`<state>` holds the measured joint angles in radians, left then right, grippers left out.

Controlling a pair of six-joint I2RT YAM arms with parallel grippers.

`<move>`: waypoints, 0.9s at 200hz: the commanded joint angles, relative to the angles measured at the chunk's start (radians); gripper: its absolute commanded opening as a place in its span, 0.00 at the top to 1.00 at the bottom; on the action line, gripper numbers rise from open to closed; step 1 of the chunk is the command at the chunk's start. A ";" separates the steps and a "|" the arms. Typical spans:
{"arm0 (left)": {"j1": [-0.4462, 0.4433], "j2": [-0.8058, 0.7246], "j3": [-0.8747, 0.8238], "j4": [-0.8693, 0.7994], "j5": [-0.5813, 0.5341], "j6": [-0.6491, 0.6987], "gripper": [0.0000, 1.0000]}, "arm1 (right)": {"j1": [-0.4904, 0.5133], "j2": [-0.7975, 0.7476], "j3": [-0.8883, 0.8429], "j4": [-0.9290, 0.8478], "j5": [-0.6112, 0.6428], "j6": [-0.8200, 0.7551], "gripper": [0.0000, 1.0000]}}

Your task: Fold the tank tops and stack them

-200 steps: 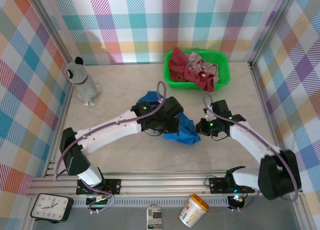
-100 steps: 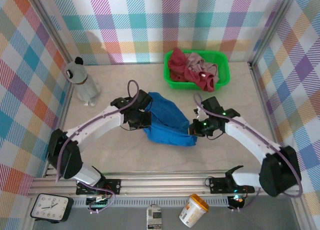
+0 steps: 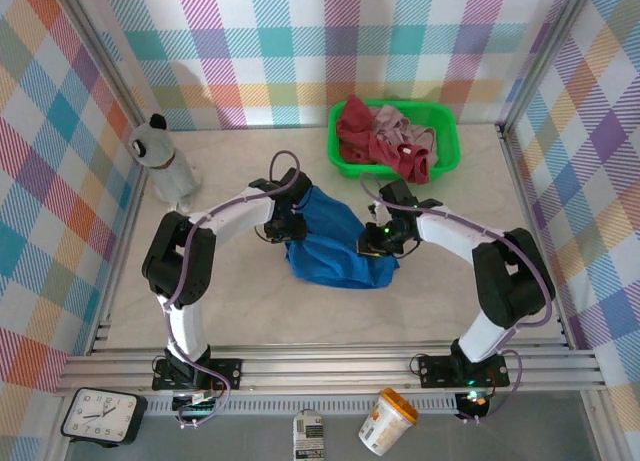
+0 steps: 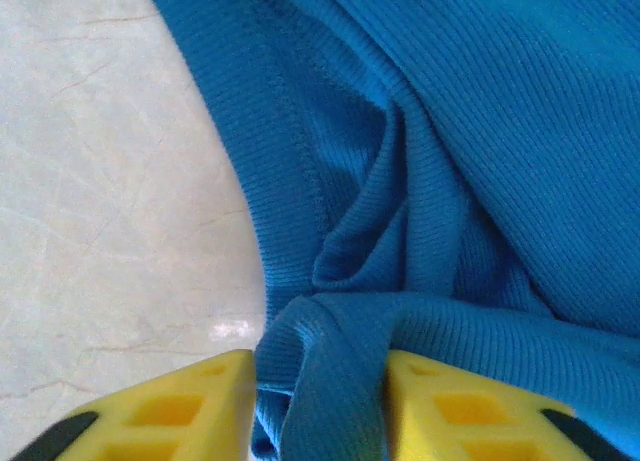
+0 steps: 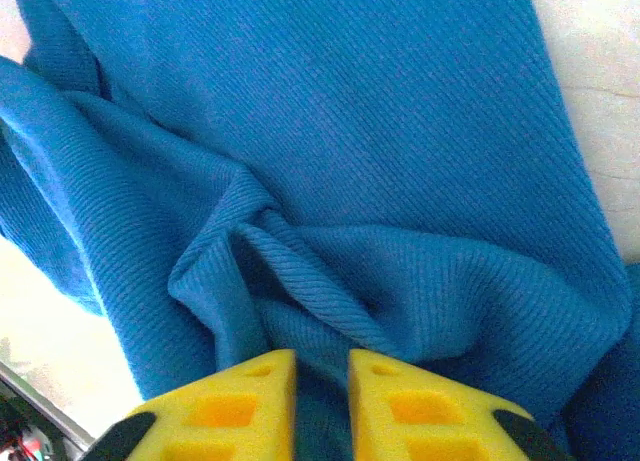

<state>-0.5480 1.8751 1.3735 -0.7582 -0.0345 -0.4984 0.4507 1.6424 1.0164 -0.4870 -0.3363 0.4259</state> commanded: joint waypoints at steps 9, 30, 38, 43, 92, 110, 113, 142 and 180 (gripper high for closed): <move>0.000 -0.176 -0.119 -0.050 0.026 -0.038 0.54 | -0.020 -0.158 -0.049 -0.087 0.034 -0.033 0.62; -0.040 -0.278 -0.239 -0.009 0.072 -0.108 0.53 | -0.033 -0.281 -0.147 -0.134 0.069 -0.014 0.56; -0.065 -0.296 -0.272 0.013 0.087 -0.131 0.53 | -0.035 -0.314 -0.182 -0.142 0.077 -0.003 0.55; -0.079 -0.301 -0.288 0.029 0.092 -0.145 0.53 | -0.036 -0.330 -0.201 -0.140 0.080 0.005 0.54; -0.111 -0.221 -0.347 0.185 0.113 -0.190 0.55 | -0.046 -0.339 -0.295 -0.042 0.065 0.044 0.49; -0.113 -0.175 -0.337 0.212 0.119 -0.181 0.58 | -0.046 -0.318 -0.309 -0.007 0.049 0.045 0.49; -0.113 -0.169 -0.335 0.212 0.117 -0.180 0.58 | -0.046 -0.314 -0.312 -0.003 0.048 0.045 0.49; -0.113 -0.146 -0.330 0.208 0.109 -0.158 0.71 | -0.048 -0.278 -0.316 -0.001 0.069 0.023 0.49; -0.113 -0.215 -0.291 0.138 0.106 -0.145 0.98 | -0.048 -0.227 -0.312 0.023 0.068 0.009 0.49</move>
<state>-0.6598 1.7279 1.0458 -0.5705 0.0704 -0.6552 0.4068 1.3941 0.7116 -0.4934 -0.2691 0.4553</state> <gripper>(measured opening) 0.070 0.509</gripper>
